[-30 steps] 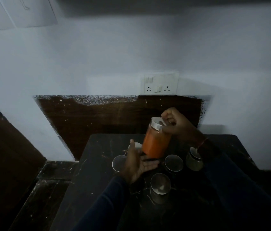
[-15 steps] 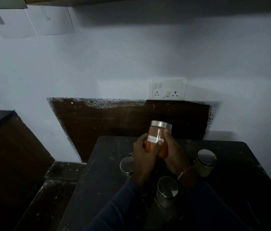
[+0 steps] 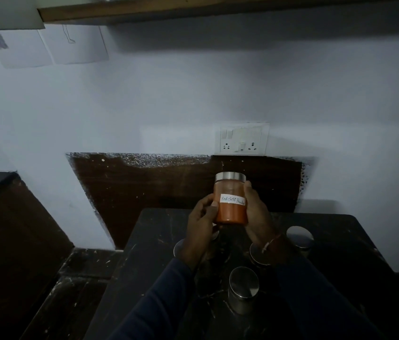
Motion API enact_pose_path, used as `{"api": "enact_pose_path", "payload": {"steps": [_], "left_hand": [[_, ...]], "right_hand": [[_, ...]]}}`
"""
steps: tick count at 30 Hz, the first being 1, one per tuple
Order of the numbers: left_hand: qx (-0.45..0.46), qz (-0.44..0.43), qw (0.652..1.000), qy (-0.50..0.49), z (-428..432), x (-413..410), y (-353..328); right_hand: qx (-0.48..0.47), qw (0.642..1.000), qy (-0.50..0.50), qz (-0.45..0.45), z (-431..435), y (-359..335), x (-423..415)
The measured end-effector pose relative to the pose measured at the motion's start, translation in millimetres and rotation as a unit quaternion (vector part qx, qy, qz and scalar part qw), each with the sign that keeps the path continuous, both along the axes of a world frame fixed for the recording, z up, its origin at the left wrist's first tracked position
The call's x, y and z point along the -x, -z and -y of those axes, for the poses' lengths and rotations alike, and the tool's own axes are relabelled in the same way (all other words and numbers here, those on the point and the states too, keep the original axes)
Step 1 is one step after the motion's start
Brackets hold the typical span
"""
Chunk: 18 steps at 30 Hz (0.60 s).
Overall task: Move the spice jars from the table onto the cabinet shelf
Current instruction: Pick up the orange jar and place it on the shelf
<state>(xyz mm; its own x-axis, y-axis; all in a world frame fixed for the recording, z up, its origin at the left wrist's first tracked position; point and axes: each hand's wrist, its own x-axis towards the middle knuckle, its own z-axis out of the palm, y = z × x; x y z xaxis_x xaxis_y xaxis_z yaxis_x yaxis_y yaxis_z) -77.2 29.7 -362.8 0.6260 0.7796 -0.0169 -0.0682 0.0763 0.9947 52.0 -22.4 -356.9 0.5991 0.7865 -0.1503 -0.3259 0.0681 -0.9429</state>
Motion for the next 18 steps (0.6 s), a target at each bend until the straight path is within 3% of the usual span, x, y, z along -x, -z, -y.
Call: {"api": "enact_pose_path", "payload": {"steps": [5,9,15,18], "left_hand": [[-0.186,-0.017,0.979,0.087,-12.8,-3.7,-47.3],[-0.332,0.001,0.938,0.096,-32.4,-11.4,-147.1],[-0.506,0.109,0.855,0.017,-64.7,-20.4,-299.7],[-0.541,0.099,0.835,0.013,-81.2,-29.3,-351.8]], "right_hand": [[-0.076,0.991,-0.105,0.032,5.1,-67.7,-6.1],[-0.148,0.975,-0.12,0.116,-4.6,-166.6,-12.7],[-0.217,0.894,-0.034,0.391,-19.1,-330.9,-24.0],[-0.228,0.863,0.02,0.451,-35.3,-382.7,-32.4]]}}
